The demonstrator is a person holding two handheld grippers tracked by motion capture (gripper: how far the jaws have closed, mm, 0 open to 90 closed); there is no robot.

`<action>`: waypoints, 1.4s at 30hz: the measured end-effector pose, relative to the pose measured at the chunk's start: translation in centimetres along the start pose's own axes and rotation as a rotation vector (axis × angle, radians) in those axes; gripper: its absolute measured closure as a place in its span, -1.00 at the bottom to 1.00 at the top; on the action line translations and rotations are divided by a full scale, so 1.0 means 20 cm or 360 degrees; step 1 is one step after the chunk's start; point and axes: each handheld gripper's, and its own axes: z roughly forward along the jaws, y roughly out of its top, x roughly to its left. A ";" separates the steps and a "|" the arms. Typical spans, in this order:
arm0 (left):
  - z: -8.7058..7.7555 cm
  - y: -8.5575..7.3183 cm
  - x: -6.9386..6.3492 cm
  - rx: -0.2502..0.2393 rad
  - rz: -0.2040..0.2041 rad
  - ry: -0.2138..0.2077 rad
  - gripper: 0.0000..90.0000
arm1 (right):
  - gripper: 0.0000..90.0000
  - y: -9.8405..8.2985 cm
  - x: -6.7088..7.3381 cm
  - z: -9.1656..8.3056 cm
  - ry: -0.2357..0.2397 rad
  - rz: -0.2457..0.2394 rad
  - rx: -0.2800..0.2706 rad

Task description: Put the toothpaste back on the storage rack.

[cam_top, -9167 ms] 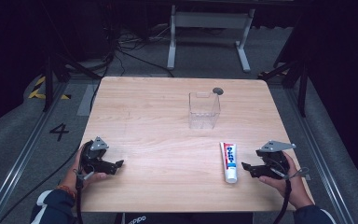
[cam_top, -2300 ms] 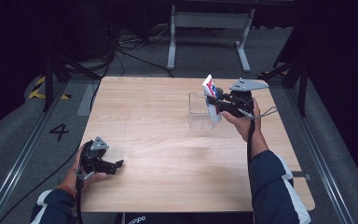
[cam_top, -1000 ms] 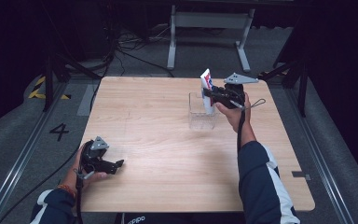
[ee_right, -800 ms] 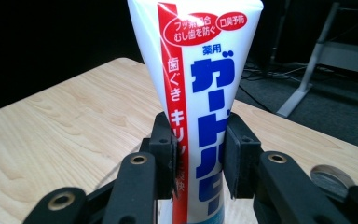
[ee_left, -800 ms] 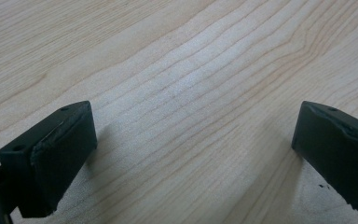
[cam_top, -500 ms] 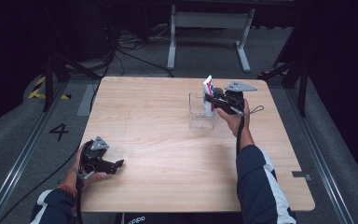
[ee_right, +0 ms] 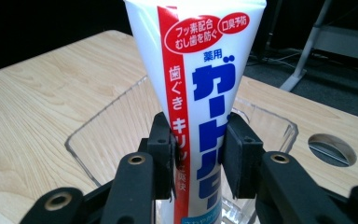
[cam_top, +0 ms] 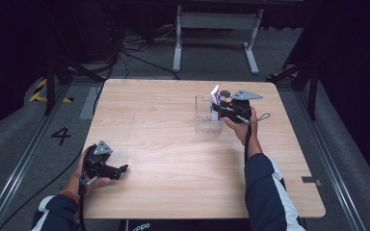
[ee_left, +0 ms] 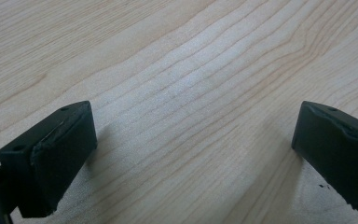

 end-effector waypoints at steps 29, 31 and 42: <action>0.00 0.00 0.00 0.0002 0.0000 0.0004 -0.99 | 0.36 -0.05 0.04 0.02 -0.0019 -0.0036 0.0145; 0.00 0.00 0.00 0.0002 0.0000 0.0004 -0.99 | 0.33 -0.05 0.04 0.02 -0.0017 -0.0027 0.0136; 0.00 0.00 0.00 0.0002 0.0000 0.0005 -0.99 | 0.28 -0.04 0.05 -0.01 -0.0023 -0.0043 0.0141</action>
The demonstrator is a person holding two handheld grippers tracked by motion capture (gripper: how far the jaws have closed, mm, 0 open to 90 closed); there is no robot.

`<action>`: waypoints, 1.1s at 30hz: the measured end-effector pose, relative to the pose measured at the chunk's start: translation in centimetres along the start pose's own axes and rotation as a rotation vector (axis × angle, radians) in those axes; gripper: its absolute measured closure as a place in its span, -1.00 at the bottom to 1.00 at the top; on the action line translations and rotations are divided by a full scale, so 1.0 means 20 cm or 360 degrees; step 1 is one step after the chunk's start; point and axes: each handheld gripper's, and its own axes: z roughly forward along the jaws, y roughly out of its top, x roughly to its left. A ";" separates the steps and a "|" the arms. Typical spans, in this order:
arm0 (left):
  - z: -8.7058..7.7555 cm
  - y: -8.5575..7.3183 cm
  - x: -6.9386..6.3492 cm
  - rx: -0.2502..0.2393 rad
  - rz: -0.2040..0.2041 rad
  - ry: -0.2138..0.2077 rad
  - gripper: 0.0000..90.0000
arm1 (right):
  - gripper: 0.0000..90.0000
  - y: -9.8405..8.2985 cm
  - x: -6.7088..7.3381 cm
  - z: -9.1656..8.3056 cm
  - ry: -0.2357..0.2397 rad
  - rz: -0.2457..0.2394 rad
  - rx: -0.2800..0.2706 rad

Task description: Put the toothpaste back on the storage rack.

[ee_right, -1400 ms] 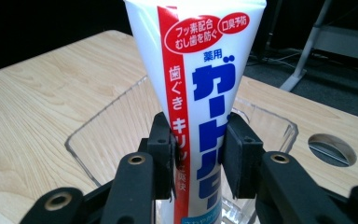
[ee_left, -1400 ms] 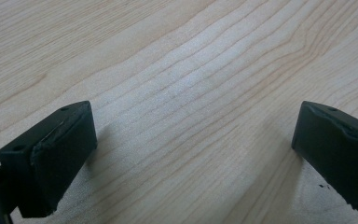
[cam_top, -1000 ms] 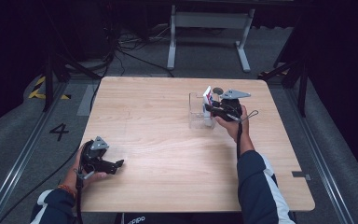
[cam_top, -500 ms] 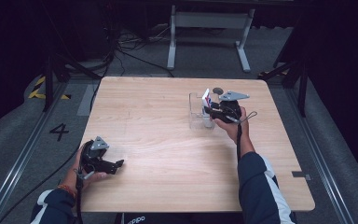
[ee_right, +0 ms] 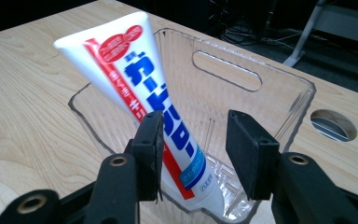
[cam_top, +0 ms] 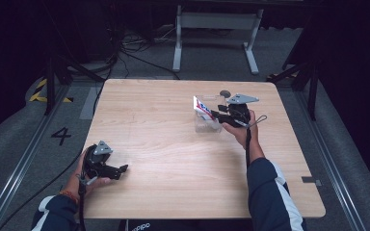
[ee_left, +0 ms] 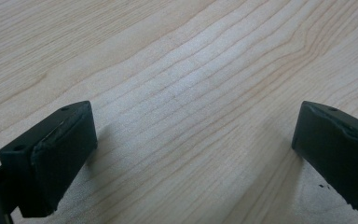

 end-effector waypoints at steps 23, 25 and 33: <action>0.00 0.00 0.00 0.0000 -0.0001 0.0003 -0.99 | 0.16 0.04 0.05 -0.14 -0.0041 -0.0104 0.0097; 0.00 0.00 0.00 0.0000 -0.0003 0.0003 -0.99 | 0.13 0.05 0.05 -0.15 -0.0036 -0.0102 0.0088; 0.00 0.00 0.00 0.0000 -0.0002 0.0002 -0.99 | 0.04 0.06 0.04 -0.20 -0.0081 -0.0115 0.0105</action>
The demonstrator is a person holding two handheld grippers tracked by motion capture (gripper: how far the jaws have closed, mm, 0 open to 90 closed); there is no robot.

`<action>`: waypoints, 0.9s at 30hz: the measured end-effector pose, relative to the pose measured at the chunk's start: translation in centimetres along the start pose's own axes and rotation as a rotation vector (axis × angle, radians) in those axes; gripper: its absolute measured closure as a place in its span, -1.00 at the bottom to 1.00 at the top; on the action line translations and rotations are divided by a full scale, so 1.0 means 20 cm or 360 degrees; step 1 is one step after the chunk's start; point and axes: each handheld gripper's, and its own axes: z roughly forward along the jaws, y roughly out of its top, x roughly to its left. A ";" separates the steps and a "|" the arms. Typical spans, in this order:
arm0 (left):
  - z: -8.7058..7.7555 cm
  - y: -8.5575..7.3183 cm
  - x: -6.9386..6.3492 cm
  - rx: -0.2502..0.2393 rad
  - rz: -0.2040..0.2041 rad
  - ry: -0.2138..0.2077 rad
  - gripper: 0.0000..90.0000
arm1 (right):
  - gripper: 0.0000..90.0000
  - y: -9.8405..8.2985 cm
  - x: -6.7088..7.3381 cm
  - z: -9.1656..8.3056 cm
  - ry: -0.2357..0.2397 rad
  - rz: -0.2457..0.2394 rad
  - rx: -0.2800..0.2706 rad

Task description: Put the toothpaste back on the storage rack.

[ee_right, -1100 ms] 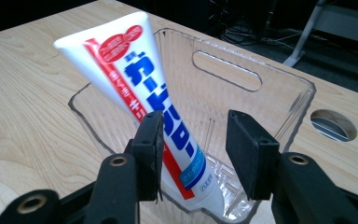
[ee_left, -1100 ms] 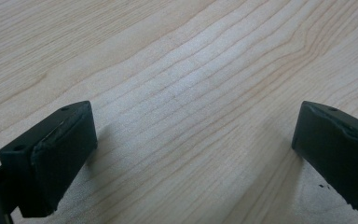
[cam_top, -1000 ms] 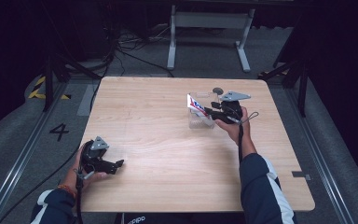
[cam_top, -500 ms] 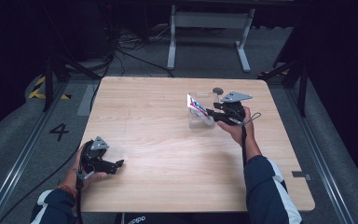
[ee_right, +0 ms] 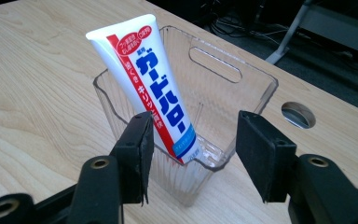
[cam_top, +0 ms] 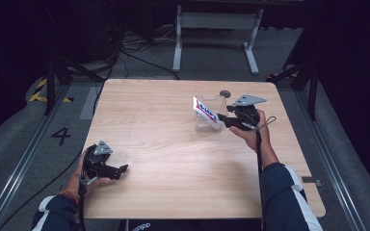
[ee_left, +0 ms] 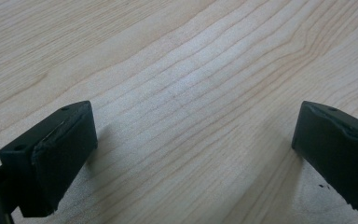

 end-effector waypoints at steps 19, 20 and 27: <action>0.00 0.00 0.00 0.0000 -0.0001 0.0000 -0.99 | -0.16 -0.04 0.02 -0.14 0.0003 -0.0127 0.0081; 0.00 0.00 0.00 0.0000 -0.0001 0.0001 -0.99 | -0.17 -0.04 0.02 -0.14 0.0000 -0.0145 0.0084; 0.00 0.00 0.00 0.0000 -0.0001 0.0000 -0.99 | -0.23 -0.10 0.01 -0.18 -0.0019 -0.0180 0.0149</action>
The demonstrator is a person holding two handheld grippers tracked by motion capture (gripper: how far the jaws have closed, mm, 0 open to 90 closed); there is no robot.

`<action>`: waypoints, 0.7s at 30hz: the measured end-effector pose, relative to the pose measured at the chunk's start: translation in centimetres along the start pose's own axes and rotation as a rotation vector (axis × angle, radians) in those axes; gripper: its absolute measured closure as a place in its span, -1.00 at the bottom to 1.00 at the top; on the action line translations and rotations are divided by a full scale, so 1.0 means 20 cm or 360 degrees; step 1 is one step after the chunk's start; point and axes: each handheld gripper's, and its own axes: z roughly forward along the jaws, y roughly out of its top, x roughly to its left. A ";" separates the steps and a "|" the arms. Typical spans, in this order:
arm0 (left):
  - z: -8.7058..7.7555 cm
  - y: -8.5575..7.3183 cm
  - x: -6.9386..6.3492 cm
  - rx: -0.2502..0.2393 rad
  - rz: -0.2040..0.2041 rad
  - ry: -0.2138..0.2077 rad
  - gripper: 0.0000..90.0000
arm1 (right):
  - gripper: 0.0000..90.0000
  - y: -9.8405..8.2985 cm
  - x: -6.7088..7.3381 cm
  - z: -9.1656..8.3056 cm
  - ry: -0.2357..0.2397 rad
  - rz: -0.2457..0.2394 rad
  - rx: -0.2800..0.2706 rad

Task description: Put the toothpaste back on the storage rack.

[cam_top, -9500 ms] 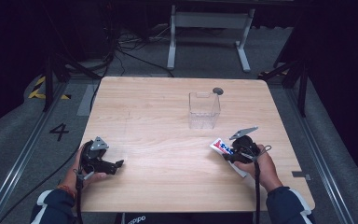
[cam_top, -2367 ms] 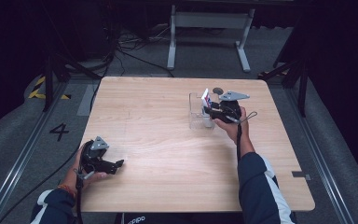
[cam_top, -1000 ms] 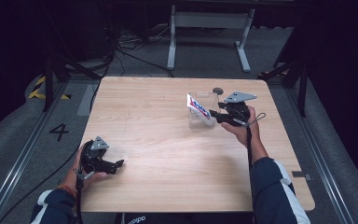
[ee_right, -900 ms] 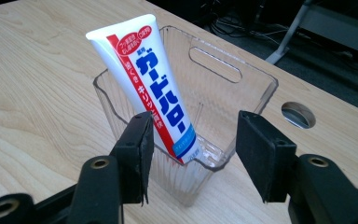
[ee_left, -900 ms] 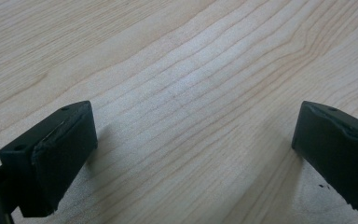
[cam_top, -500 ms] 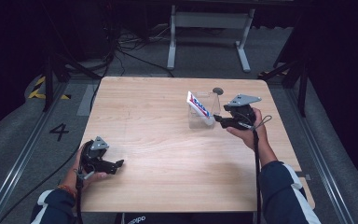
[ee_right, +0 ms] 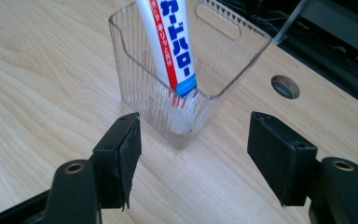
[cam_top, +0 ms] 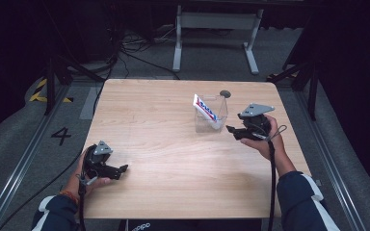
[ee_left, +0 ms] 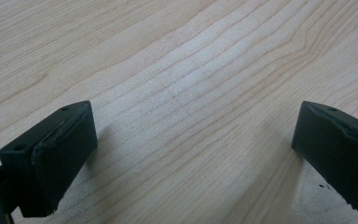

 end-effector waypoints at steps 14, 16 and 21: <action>0.00 0.00 0.00 0.0000 -0.0001 0.0001 -0.99 | -0.30 -0.17 -0.01 -0.04 -0.0016 0.0030 0.0075; 0.00 0.00 0.00 0.0000 -0.0002 0.0001 -0.99 | -0.30 -0.19 -0.01 -0.05 -0.0014 0.0031 0.0084; 0.00 0.00 0.00 0.0000 0.0000 0.0002 -0.99 | -0.33 -0.25 0.00 -0.06 -0.0027 0.0002 0.0136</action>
